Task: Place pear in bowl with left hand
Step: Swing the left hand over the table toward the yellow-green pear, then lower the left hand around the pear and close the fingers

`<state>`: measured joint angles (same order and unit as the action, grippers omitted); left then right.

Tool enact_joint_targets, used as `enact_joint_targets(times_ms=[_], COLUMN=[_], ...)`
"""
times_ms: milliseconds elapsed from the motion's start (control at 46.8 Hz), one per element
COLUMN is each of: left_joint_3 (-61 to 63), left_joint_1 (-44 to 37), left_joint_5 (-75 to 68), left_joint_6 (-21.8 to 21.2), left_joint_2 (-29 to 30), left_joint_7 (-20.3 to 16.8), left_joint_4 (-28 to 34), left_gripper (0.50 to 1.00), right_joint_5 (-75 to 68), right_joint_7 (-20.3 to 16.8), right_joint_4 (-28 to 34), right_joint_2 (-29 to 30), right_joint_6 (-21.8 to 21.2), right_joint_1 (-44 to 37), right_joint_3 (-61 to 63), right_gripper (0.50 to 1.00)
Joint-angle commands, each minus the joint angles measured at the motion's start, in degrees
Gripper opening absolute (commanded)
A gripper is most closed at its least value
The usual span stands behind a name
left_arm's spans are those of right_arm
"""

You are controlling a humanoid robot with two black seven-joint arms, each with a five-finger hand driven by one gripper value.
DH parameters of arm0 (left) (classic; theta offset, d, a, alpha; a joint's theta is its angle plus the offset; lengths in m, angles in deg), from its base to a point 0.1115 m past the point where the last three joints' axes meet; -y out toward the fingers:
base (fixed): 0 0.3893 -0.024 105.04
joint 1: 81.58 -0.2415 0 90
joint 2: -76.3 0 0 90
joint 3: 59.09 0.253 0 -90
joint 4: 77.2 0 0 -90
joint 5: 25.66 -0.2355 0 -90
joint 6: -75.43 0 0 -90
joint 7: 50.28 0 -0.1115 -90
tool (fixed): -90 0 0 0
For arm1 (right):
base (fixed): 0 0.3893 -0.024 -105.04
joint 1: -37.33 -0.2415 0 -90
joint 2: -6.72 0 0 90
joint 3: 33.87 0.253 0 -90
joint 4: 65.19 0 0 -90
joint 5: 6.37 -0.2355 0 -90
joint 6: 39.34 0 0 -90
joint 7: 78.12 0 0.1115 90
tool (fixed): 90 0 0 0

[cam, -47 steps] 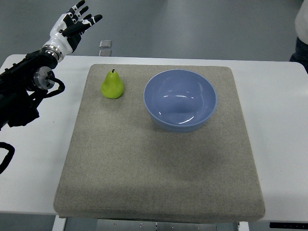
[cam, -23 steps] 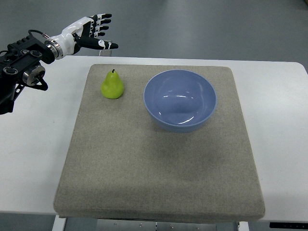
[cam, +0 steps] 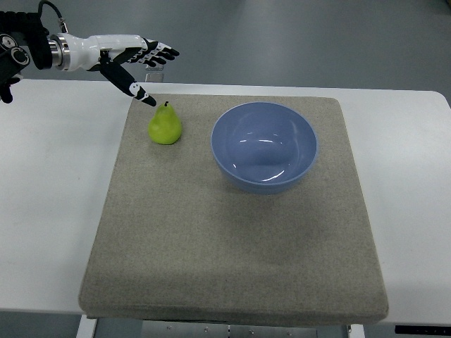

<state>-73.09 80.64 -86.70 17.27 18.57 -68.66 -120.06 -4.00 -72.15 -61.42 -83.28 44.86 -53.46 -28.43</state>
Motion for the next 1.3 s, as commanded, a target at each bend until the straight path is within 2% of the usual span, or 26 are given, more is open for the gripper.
enact_joint_targets(times_ms=[0,214,385,556,684,984,1283], left_joint_3=[-0.06,-0.15,-0.06,1.34,5.12,11.54,11.81], left_joint_1=[0.21,0.74,0.30,0.12,0.47,0.74,0.56], left_joint_5=[-4.35,-16.90,-25.27,-26.24,-26.15,-26.15,-26.15], left_joint_6=[-0.11,-2.21,-9.07,-10.13,-10.30,-15.49,-15.40], left_joint_2=[-0.02,-0.99,-4.50,-7.93,-8.37,-9.51,-9.78], left_joint_7=[0.01,-0.60,-0.78,-0.52,-0.52,-0.60,-0.60], left_joint_4=[-1.09,-1.17,-0.91,-0.47,0.14,1.99,2.17], left_gripper=[0.988,0.977,0.977,0.977,0.975,0.975,0.973], right_joint_5=[0.00,0.00,0.00,0.00,0.00,0.00,0.00], right_joint_7=[0.00,0.00,0.00,0.00,0.00,0.00,0.00], right_joint_4=[0.01,0.01,0.01,0.01,0.01,0.01,0.01], right_joint_2=[0.00,0.00,0.00,0.00,0.00,0.00,0.00], right_joint_6=[0.00,0.00,0.00,0.00,0.00,0.00,0.00], right_joint_1=[0.00,0.00,0.00,0.00,0.00,0.00,0.00], right_joint_3=[0.01,0.01,0.01,0.01,0.01,0.01,0.01], right_gripper=[0.926,0.926,0.926,0.926,0.926,0.926,0.926])
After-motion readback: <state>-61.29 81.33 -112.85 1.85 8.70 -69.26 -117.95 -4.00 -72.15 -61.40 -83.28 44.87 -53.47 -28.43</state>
